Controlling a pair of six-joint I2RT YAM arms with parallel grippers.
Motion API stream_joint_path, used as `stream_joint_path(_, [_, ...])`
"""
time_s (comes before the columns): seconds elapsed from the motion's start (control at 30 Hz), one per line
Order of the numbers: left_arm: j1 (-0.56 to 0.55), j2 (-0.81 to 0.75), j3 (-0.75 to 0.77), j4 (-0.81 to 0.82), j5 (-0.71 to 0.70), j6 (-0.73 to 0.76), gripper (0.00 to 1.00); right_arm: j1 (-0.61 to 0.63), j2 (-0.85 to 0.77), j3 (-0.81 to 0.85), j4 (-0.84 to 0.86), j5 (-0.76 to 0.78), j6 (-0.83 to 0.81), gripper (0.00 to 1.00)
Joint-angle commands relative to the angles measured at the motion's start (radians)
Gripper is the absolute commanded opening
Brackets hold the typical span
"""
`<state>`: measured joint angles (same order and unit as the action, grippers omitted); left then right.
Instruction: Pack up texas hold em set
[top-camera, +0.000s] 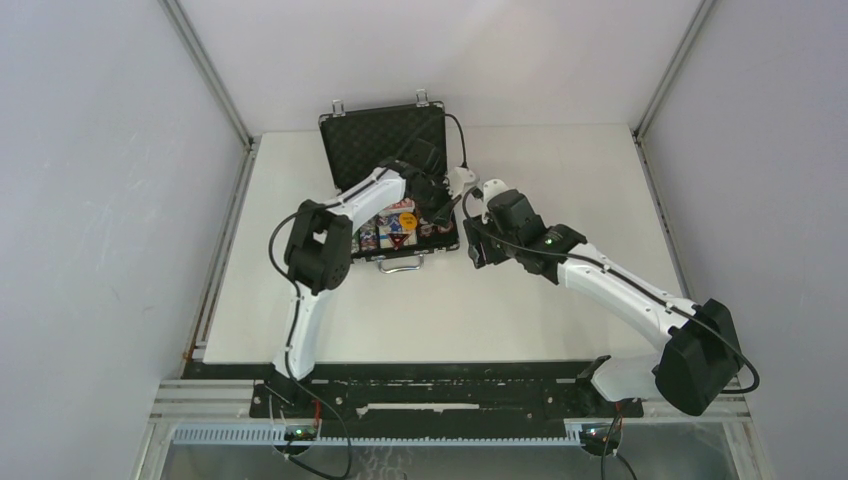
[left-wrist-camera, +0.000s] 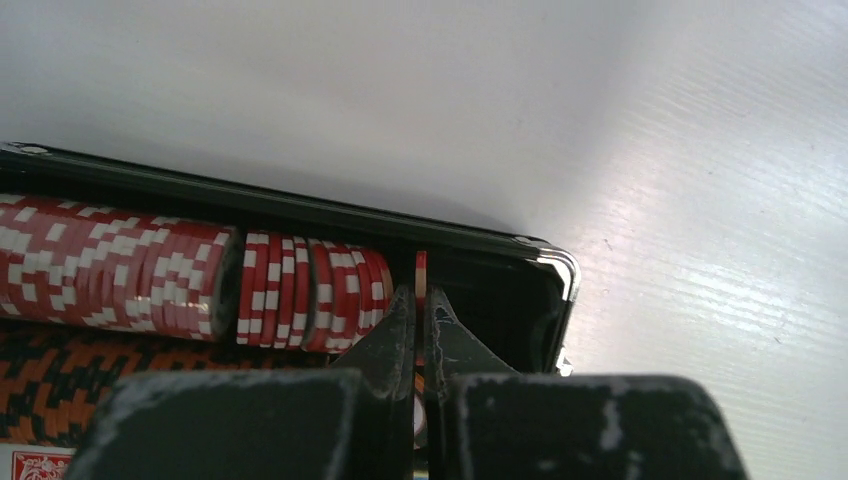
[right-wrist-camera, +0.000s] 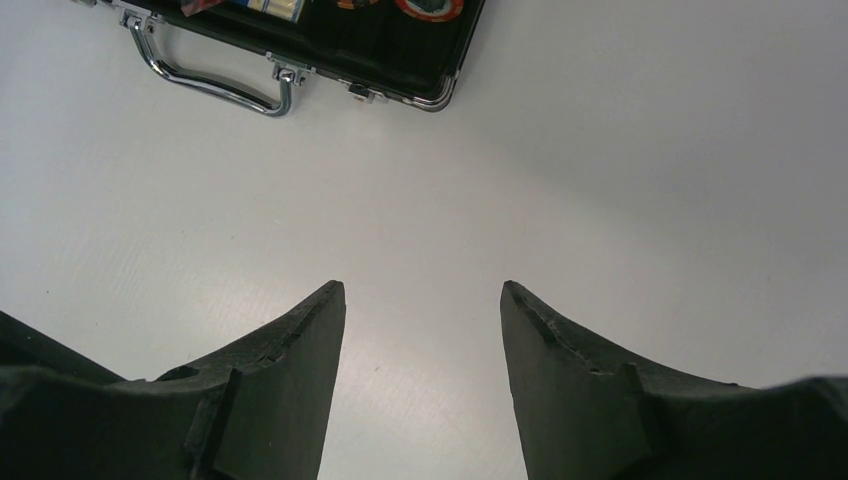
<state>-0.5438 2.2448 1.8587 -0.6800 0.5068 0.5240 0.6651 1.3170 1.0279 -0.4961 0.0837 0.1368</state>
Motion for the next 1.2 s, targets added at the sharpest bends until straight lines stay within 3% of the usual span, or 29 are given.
stream_joint_path(0.0, [0.009,0.064,0.15,-0.108,-0.012,0.0,0.0,-0.013,-0.002,0.001,0.041,-0.001,0.004,0.66])
stream_joint_path(0.47, [0.053,0.106,0.226,-0.153,0.005,-0.003,0.0,-0.021,0.013,0.001,0.046,-0.019,0.004,0.65])
stream_joint_path(0.53, [0.053,0.099,0.214,-0.153,0.012,0.004,0.09,-0.021,0.014,0.001,0.047,-0.018,0.004,0.66])
stream_joint_path(0.6, [0.053,0.098,0.211,-0.151,0.01,0.002,0.26,-0.022,0.016,0.001,0.048,-0.019,0.003,0.66])
stream_joint_path(0.7, [0.053,0.099,0.214,-0.151,0.007,0.0,0.36,-0.022,0.021,0.001,0.05,-0.023,0.003,0.65])
stream_joint_path(1.17, [0.053,-0.011,0.18,-0.09,-0.017,-0.015,0.4,-0.022,0.03,0.002,0.051,-0.031,0.0,0.65])
